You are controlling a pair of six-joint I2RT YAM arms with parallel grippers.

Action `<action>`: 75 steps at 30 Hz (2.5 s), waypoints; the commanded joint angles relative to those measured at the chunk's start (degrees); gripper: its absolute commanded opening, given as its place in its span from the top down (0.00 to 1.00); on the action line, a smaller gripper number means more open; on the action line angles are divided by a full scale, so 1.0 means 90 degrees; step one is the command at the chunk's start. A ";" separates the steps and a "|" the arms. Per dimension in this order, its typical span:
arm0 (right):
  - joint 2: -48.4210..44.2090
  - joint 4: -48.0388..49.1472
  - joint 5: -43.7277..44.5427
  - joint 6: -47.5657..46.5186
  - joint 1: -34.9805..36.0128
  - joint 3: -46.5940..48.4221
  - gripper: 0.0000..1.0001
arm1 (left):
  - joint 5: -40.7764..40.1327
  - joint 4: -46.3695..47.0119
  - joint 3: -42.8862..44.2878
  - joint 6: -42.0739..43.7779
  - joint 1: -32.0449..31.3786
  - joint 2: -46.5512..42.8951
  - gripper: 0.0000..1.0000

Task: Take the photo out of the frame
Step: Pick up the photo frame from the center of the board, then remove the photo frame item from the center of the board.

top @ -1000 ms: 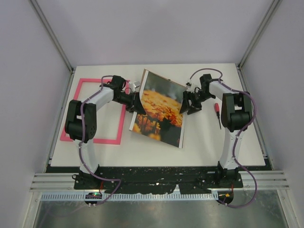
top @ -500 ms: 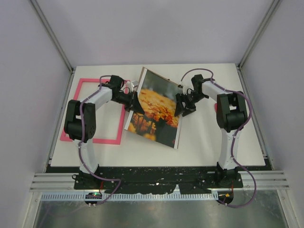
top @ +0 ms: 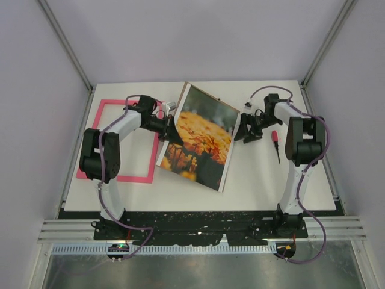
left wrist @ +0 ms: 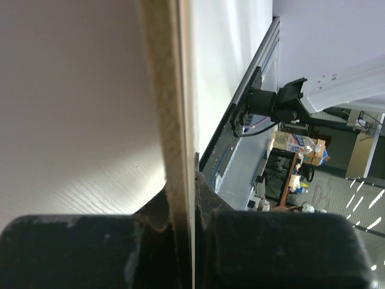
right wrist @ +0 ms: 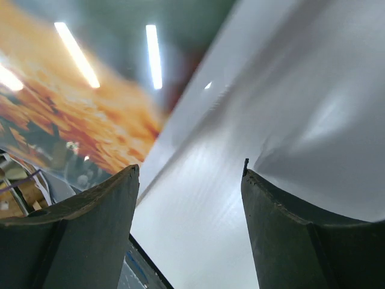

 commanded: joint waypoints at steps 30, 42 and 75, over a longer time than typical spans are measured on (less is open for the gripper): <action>0.0230 0.2223 -0.1115 0.1795 -0.0300 0.0842 0.30 | 0.0787 0.0830 -0.0227 0.0266 0.0015 -0.0405 0.99; -0.0542 0.2233 -0.0489 0.1484 -0.0193 0.0383 0.31 | 0.0582 0.0976 -0.0286 0.0041 0.0015 -0.0102 0.98; -0.0279 0.1139 -0.1161 0.0360 0.0071 0.0539 0.58 | 0.0494 0.0976 -0.0247 -0.0144 0.0015 0.0523 0.80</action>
